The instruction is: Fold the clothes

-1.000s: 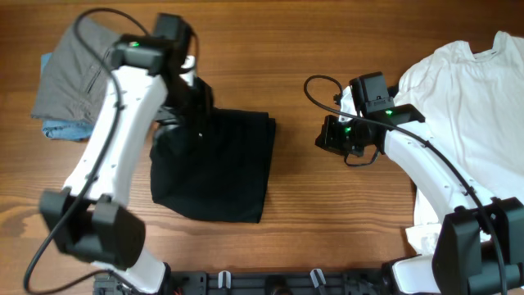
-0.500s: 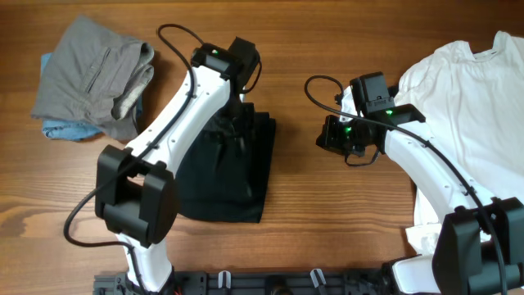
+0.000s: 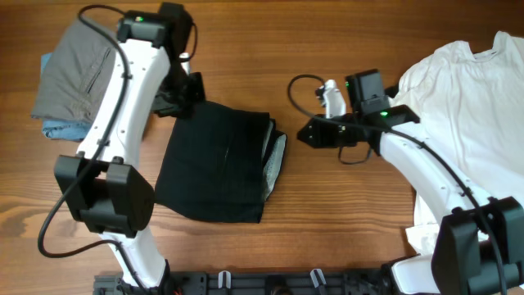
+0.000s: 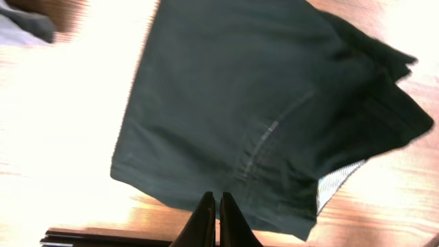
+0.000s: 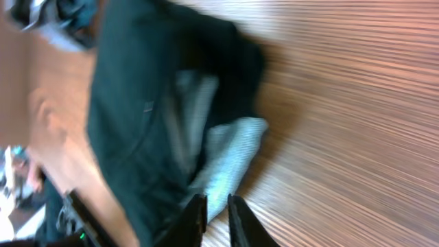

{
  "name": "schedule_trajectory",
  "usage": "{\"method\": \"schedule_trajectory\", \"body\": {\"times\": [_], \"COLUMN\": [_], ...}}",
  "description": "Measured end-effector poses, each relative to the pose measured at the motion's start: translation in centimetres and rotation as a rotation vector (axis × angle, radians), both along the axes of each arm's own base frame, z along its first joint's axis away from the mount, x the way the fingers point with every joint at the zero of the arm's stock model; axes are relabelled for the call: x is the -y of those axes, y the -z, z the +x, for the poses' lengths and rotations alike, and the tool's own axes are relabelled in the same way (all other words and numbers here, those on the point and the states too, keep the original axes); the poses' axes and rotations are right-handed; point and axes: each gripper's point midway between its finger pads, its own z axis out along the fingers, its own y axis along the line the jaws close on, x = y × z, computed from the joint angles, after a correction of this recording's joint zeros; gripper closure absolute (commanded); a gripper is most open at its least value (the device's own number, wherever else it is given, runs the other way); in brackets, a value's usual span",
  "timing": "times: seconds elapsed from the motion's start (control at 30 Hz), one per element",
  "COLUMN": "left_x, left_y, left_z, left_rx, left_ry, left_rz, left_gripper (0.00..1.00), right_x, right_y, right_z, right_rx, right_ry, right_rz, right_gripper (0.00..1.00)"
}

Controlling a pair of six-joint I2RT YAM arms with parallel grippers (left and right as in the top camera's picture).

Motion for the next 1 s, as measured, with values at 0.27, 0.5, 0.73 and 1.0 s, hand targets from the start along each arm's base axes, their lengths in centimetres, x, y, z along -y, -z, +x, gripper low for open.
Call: {"method": "schedule_trajectory", "body": {"times": [0.27,0.5,0.73,1.0], "left_x": [-1.8,-1.8,-2.2,-1.7], "left_y": [3.1,9.2,12.7,14.3], "left_z": [0.1,-1.1,-4.4,-4.6], "left_rx": [-0.024,-0.059,-0.150,-0.135], "left_ry": [-0.033,-0.039,-0.042,-0.047], "left_rz": [0.002,0.000,0.010,-0.019], "left_gripper": [0.83,0.67,0.48,0.43], "right_x": [-7.4,-7.4,-5.0,0.9], "right_y": [0.2,8.5,11.0,11.0], "right_z": [-2.1,-2.6,-2.0,2.4], "right_rx": [0.023,-0.248,-0.430,-0.446], "right_ry": [-0.119,0.027,0.222,0.458], "right_rz": [0.050,-0.055,-0.077,-0.064], "right_gripper": [0.89,0.96,0.96,0.95]}}
